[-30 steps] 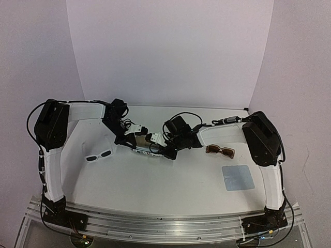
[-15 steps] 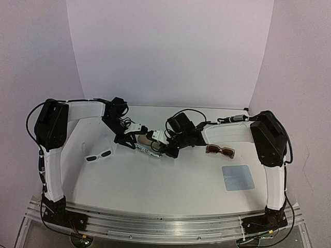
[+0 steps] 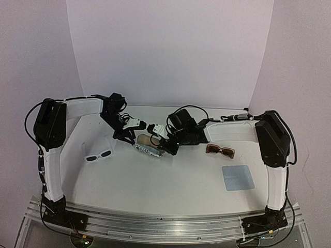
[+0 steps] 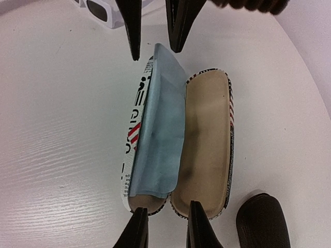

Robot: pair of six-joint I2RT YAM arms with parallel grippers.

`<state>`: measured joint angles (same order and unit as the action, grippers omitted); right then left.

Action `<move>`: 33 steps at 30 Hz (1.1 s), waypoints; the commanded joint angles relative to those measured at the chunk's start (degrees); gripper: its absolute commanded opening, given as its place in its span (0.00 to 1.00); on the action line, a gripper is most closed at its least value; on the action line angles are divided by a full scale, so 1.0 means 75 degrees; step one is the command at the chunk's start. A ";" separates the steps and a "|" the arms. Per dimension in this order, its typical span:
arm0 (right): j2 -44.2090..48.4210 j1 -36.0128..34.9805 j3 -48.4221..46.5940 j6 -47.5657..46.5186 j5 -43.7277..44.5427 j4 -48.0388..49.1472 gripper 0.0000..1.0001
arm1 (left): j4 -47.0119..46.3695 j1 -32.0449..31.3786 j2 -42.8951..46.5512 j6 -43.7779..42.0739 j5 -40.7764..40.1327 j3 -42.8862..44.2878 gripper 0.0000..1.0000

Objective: Organize the sunglasses
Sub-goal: Place the glasses cleaning cloth in the sunglasses case.

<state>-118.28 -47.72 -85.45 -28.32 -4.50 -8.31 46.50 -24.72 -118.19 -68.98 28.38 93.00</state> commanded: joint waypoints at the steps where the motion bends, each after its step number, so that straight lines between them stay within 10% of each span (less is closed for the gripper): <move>1: -0.0029 0.0057 -0.0381 0.1330 0.0181 0.0036 0.20 | -0.0202 0.0178 0.0084 0.0113 -0.0053 0.0487 0.22; 25: -0.1272 -0.0030 -0.1186 0.3171 0.0049 0.0116 0.16 | -0.1125 0.0169 -0.0839 0.1411 0.0474 0.0522 0.20; 33: -0.0974 -0.0035 -0.1296 0.3380 0.0539 0.0171 0.20 | -0.1097 0.0500 -0.0039 0.2982 0.0460 0.0661 0.38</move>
<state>-127.76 -47.66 -92.71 -4.78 -3.00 -7.81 38.42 -22.93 -124.60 -54.79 31.43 96.70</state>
